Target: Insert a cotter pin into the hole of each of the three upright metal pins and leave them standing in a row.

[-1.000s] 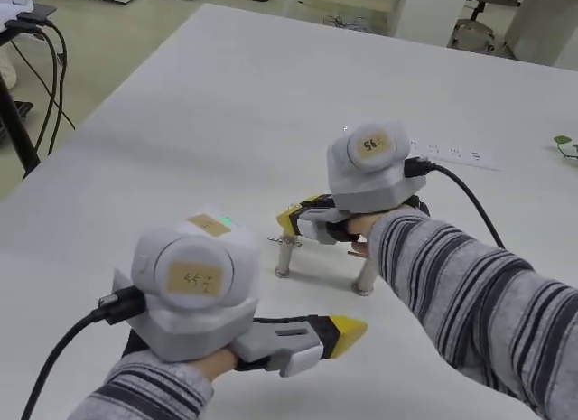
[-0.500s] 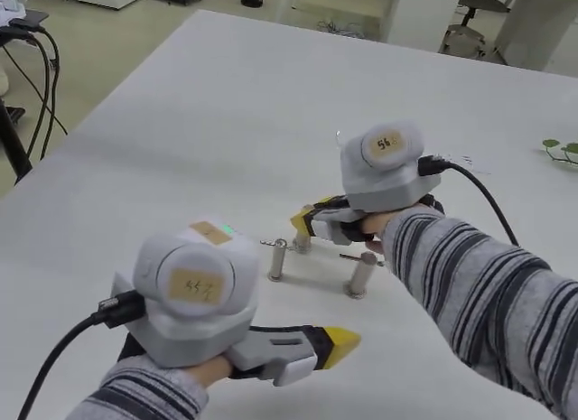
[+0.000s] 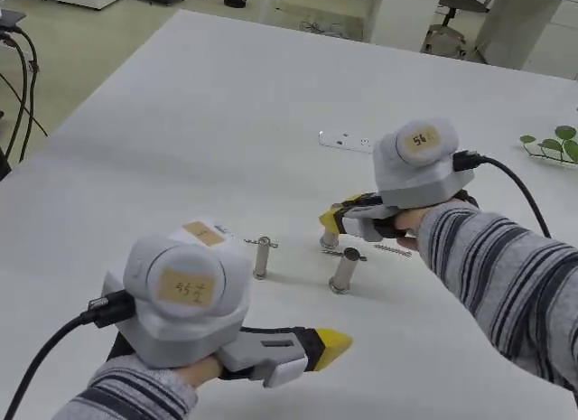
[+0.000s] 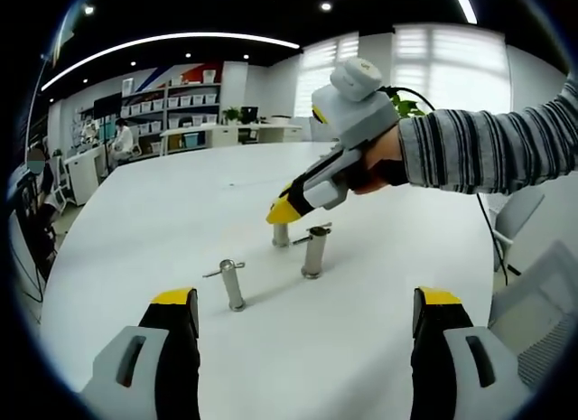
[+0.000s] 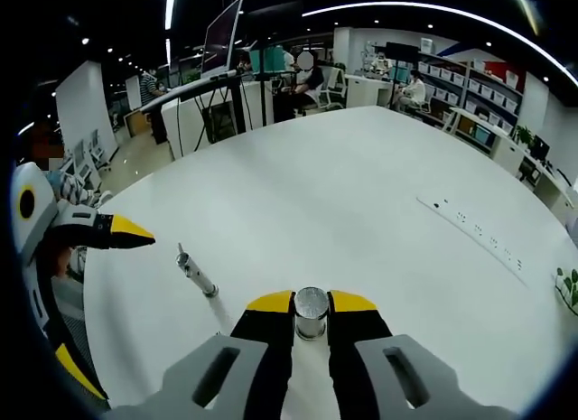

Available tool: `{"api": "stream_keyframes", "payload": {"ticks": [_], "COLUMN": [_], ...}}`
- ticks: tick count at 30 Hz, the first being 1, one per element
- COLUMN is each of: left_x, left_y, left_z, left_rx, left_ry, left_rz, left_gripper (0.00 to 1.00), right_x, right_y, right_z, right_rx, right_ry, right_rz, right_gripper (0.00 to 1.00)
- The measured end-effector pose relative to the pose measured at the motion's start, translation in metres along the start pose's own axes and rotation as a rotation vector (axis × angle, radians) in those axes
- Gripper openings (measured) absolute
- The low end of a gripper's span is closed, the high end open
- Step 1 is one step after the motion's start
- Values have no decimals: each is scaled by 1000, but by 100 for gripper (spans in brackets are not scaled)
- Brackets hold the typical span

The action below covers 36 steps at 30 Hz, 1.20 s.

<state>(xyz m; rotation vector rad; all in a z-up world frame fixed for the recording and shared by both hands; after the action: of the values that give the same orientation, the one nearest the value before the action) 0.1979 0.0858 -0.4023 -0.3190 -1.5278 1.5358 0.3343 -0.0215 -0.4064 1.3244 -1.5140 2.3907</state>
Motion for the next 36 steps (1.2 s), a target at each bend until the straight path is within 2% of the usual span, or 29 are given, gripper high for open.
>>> {"api": "stream_keyframes", "payload": {"ticks": [13,19,21,27,36], "left_x": [-1,-3,-3,-4,-4], "left_y": [0,1,1,2,3], "left_z": [2,2,3,3,4], "left_rx": [7,7,5,2,-1], "left_ry": [12,15,14,16,18], "left_rz": [5,-1,-2,-3,-9], "left_gripper": [98,97,97,97,97], "right_x": [33,49,50,65,83], "right_y": [32,48,53,64,76], "right_z": [26,31,39,33,14], "right_rx": [-5,-14,-19,-28,-27], "right_ry": [35,33,27,17,-15], "right_rz": [-26,-27,-25,-18,-8], "right_gripper": [8,8,8,8,8]}}
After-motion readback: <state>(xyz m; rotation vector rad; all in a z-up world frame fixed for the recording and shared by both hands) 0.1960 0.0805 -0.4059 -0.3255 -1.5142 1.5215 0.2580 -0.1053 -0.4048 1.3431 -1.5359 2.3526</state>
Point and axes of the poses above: the centre of the closed fingertips' face, and the gripper's own axes: x roughly backward along the fingers, z roughly to its right, y roughly out of its underside, the point moved 5 cm from there along x, roughly backward along the fingers, and after that the axes turned 12 degrees about y, right-handed, at the moved point
